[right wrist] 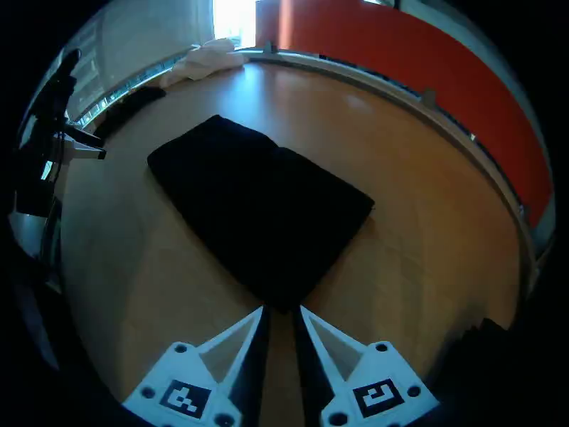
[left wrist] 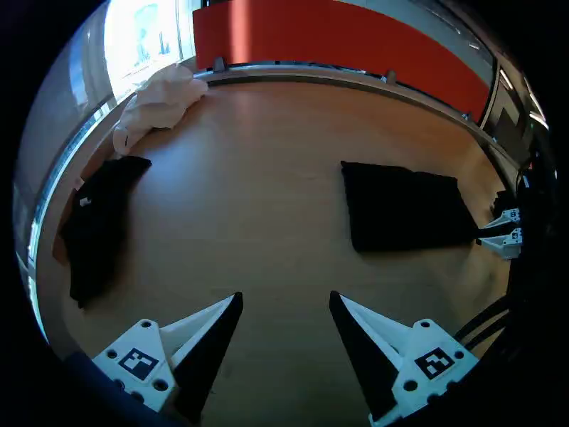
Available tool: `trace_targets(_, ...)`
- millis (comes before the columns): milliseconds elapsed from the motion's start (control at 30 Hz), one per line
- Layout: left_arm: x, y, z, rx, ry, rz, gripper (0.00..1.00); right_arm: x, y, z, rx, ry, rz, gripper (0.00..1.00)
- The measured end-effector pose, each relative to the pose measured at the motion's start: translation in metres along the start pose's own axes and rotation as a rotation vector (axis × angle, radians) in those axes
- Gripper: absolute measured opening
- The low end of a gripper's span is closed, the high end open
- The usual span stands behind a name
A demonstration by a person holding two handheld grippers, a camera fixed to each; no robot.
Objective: Fold towel
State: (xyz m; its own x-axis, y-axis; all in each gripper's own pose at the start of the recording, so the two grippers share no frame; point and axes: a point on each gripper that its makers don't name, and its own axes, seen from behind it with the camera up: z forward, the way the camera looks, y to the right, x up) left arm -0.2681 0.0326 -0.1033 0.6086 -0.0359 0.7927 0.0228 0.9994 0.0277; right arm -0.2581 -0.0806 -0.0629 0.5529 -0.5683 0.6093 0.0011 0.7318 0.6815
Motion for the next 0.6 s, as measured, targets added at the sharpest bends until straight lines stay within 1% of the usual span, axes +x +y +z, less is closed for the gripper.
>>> trace_targets(67, 0.0, 0.0, 0.0, 0.0, 0.001, -0.001, 0.9, 0.0, 0.001, 0.001, -0.003, -0.003, 0.003, 0.12)
trace_targets(200, 0.0, -0.001, -0.001, 0.002, 0.001, -0.001, 0.9, 0.002, 0.0, 0.002, -0.003, 0.007, 0.008, 0.06)
trace_targets(400, -0.002, -0.004, -0.003, 0.005, -0.001, -0.009, 0.9, 0.007, 0.001, -0.001, -0.008, 0.014, 0.001, 0.04)
trace_targets(500, -0.003, -0.005, -0.004, 0.006, 0.0, -0.014, 0.9, 0.011, 0.001, -0.002, -0.009, 0.012, -0.009, 0.04)
trace_targets(600, -0.003, -0.006, -0.005, 0.008, 0.001, -0.016, 0.9, 0.02, 0.001, -0.005, -0.012, 0.024, -0.03, 0.04)
